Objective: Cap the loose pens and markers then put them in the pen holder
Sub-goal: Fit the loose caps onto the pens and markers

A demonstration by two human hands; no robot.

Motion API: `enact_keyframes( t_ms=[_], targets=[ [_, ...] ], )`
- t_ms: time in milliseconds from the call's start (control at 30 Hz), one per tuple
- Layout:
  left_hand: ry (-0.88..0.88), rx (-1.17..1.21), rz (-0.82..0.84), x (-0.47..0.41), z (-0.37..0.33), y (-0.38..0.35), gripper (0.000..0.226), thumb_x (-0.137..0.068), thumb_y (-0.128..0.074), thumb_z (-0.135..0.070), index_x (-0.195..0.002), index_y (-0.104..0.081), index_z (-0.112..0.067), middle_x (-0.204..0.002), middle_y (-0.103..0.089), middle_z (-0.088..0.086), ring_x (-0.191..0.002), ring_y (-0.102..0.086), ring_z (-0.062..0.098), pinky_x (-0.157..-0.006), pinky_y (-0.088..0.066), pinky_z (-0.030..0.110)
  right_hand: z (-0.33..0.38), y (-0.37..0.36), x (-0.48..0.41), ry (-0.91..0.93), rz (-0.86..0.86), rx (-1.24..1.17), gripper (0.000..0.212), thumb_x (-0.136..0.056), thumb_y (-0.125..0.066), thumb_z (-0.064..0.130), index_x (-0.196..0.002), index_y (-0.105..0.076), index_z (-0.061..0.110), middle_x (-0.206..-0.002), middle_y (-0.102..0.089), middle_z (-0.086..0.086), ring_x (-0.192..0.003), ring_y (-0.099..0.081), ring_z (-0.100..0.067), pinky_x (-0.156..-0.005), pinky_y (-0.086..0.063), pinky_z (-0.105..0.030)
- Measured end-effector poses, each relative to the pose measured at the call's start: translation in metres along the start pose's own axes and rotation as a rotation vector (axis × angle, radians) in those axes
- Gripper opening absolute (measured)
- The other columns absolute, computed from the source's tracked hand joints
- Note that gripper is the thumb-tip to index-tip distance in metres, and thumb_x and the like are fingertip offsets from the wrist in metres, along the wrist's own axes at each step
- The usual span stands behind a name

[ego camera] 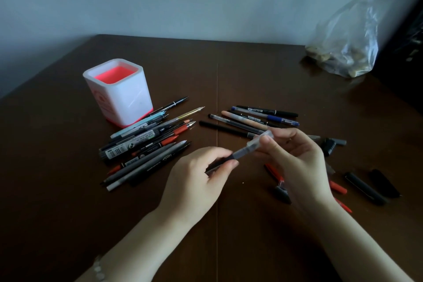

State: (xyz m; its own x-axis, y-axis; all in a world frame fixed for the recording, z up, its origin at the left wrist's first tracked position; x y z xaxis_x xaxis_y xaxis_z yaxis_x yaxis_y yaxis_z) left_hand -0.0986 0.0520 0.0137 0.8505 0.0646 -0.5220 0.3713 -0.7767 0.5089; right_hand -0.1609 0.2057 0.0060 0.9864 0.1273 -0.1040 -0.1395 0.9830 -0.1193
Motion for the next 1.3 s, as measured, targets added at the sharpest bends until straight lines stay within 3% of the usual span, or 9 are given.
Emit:
enact_keyframes(
  t_ms=[267, 467, 633, 700, 800, 867, 1033, 1200, 1300],
  targets=[
    [0.118, 0.1, 0.002, 0.002, 0.004, 0.003, 0.023, -0.077, -0.06, -0.033, -0.088, -0.072, -0.017, -0.065, -0.063, -0.019, -0.067, -0.064, 0.002, -0.056, -0.049, 0.012, 0.001, -0.008, 0.006, 0.023, 0.089, -0.074, 0.021, -0.062, -0.068, 0.021, -0.079, -0.059, 0.013, -0.079, -0.073, -0.005, -0.079, -0.071, -0.021, -0.067, -0.057, -0.024],
    [0.245, 0.191, 0.069, -0.001, 0.011, -0.004, 0.01, -0.081, -0.066, -0.015, -0.078, -0.069, -0.024, -0.058, -0.065, -0.007, -0.064, -0.063, 0.004, -0.062, -0.048, 0.013, 0.002, -0.007, 0.002, 0.025, 0.116, -0.004, 0.017, -0.069, -0.064, 0.013, -0.084, -0.058, 0.011, -0.076, -0.071, -0.002, -0.075, -0.07, -0.012, -0.062, -0.054, -0.017],
    [0.036, -0.128, 0.084, -0.004, -0.003, -0.001, 0.024, -0.079, -0.061, -0.034, -0.096, -0.07, -0.019, -0.083, -0.07, -0.008, -0.074, -0.064, 0.004, -0.062, -0.055, 0.023, 0.011, -0.009, 0.001, 0.071, 0.258, 0.466, 0.022, -0.074, -0.067, 0.008, -0.085, -0.063, 0.027, -0.079, -0.067, 0.005, -0.073, -0.066, 0.001, -0.064, -0.051, -0.009],
    [0.0, -0.321, 0.041, -0.007, -0.002, 0.009, 0.032, -0.076, -0.065, -0.031, -0.105, -0.065, -0.016, -0.089, -0.066, -0.005, -0.076, -0.062, 0.009, -0.065, -0.052, 0.024, 0.021, 0.009, -0.004, 0.109, 0.098, 0.461, 0.019, -0.073, -0.069, 0.009, -0.078, -0.064, 0.027, -0.076, -0.067, 0.006, -0.065, -0.064, 0.0, -0.059, -0.052, -0.012],
    [0.23, -0.423, 0.028, -0.009, 0.016, 0.033, 0.041, -0.073, -0.071, -0.036, -0.109, -0.056, -0.024, -0.095, -0.056, -0.01, -0.084, -0.053, 0.009, -0.066, -0.04, 0.021, 0.035, 0.046, -0.016, 0.157, -0.251, 0.497, 0.015, -0.073, -0.072, 0.018, -0.074, -0.063, 0.03, -0.078, -0.066, 0.006, -0.067, -0.064, -0.008, -0.061, -0.055, -0.024],
    [0.356, -0.466, 0.163, -0.008, 0.027, 0.036, 0.039, -0.072, -0.068, -0.049, -0.102, -0.053, -0.029, -0.092, -0.053, -0.014, -0.081, -0.051, 0.004, -0.058, -0.037, 0.018, 0.035, 0.054, -0.027, 0.147, -0.305, 0.586, 0.013, -0.075, -0.072, 0.022, -0.077, -0.062, 0.03, -0.079, -0.066, 0.008, -0.074, -0.063, -0.01, -0.067, -0.052, -0.026],
    [0.407, -0.506, 0.448, -0.001, 0.035, 0.02, 0.031, -0.075, -0.067, -0.047, -0.096, -0.053, -0.029, -0.093, -0.056, -0.013, -0.082, -0.053, 0.003, -0.065, -0.044, 0.019, 0.023, 0.041, -0.061, 0.129, -0.202, 0.808, 0.011, -0.077, -0.071, 0.022, -0.087, -0.067, 0.021, -0.077, -0.062, 0.009, -0.077, -0.058, -0.01, -0.06, -0.041, -0.019],
    [0.495, -0.412, 0.415, -0.001, 0.043, 0.018, 0.023, -0.081, -0.066, -0.03, -0.102, -0.057, -0.025, -0.087, -0.058, -0.013, -0.08, -0.056, 0.004, -0.072, -0.047, 0.021, 0.01, 0.033, -0.077, 0.116, -0.01, 1.091, 0.012, -0.08, -0.066, 0.022, -0.092, -0.065, 0.021, -0.099, -0.063, -0.003, -0.099, -0.055, -0.019, -0.08, -0.048, -0.033],
    [0.471, -0.456, 0.362, -0.002, 0.041, 0.017, 0.022, -0.083, -0.063, -0.026, -0.105, -0.06, -0.024, -0.086, -0.057, -0.013, -0.081, -0.057, 0.004, -0.073, -0.049, 0.021, 0.023, 0.043, -0.065, 0.178, -0.005, 1.143, 0.014, -0.081, -0.065, 0.019, -0.095, -0.066, 0.019, -0.098, -0.064, -0.002, -0.098, -0.056, -0.017, -0.082, -0.048, -0.033]
  ],
)
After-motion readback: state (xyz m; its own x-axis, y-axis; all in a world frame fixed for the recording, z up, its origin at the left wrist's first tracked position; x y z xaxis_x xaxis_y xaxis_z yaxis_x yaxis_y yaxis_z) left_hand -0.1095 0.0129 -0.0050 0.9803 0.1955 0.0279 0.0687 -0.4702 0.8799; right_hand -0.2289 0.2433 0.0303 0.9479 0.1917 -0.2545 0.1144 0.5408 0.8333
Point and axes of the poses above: each hand's wrist, its own x-axis away from the middle knuckle, its own y-axis out of the back of the hand, z = x × y, the point moved 7 cm from there along -x, towards the middle knuckle
